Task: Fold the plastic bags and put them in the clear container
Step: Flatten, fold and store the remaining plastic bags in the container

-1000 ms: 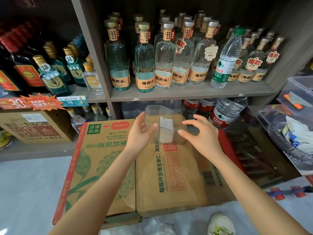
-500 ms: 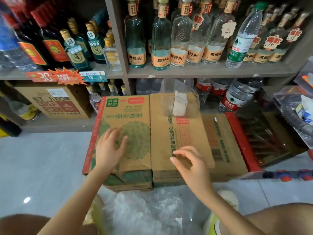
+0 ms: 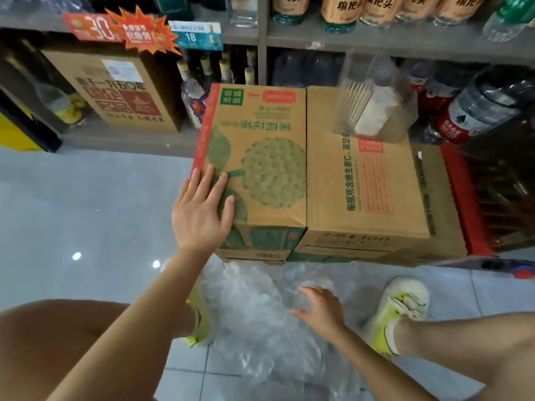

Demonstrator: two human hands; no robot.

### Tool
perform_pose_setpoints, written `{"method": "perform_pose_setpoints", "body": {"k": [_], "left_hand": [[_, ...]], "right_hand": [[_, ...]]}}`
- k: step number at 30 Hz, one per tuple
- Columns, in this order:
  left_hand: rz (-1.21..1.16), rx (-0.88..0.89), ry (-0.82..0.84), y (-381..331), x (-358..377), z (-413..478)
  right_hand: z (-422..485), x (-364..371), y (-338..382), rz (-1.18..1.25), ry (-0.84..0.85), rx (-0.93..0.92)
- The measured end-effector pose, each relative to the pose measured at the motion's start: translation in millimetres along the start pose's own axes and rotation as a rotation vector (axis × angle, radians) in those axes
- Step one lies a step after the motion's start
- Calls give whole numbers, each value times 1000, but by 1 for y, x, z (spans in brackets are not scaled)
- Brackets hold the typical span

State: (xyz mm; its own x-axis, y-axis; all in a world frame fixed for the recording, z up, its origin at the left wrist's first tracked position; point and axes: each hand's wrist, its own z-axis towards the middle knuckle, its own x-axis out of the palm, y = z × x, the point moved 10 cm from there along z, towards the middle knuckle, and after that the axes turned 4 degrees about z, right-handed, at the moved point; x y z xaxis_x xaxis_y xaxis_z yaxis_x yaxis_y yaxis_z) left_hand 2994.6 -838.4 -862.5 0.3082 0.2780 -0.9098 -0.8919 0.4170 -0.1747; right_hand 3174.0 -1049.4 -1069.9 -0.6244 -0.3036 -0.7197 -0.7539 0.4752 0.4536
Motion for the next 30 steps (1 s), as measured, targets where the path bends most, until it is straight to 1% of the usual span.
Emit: {"method": "perform_pose_setpoints", "body": {"k": [2,4,7,10,13,17,19,22,24,26,28,30], "left_hand": [[-2,15,-66,0,-1,-1],[-5,43,-118,0,-3,-1],[-5,62,-157,0,-4,-2],[-2,75,-170,-2,-6,-2],[-5,82,-184,-3,-8,-2],[-3,77,-142,-3,-7,0],[10,68,-64,-4,-4,1],[7,30,154,-3,3,3],[-114,-36,261,-1,0,4],[-345,-85,281,-9,-16,-3],[-567,-18,274,-36,-42,-14],[-697,76,361,-67,-56,-29]], "right_hand": [[8,34,-7,-119,161,47],[16,58,-12,-192,241,103],[25,77,-16,-311,272,189],[31,77,-11,-382,205,182],[35,60,-1,-255,95,115],[28,6,31,-19,-19,-57],[17,-28,49,78,-44,-116],[-6,-82,67,264,-65,-148],[-23,-117,77,426,-92,-173],[-41,-150,87,575,-101,-195],[-56,-180,98,710,-107,-197],[-66,-203,108,782,-91,-196]]}}
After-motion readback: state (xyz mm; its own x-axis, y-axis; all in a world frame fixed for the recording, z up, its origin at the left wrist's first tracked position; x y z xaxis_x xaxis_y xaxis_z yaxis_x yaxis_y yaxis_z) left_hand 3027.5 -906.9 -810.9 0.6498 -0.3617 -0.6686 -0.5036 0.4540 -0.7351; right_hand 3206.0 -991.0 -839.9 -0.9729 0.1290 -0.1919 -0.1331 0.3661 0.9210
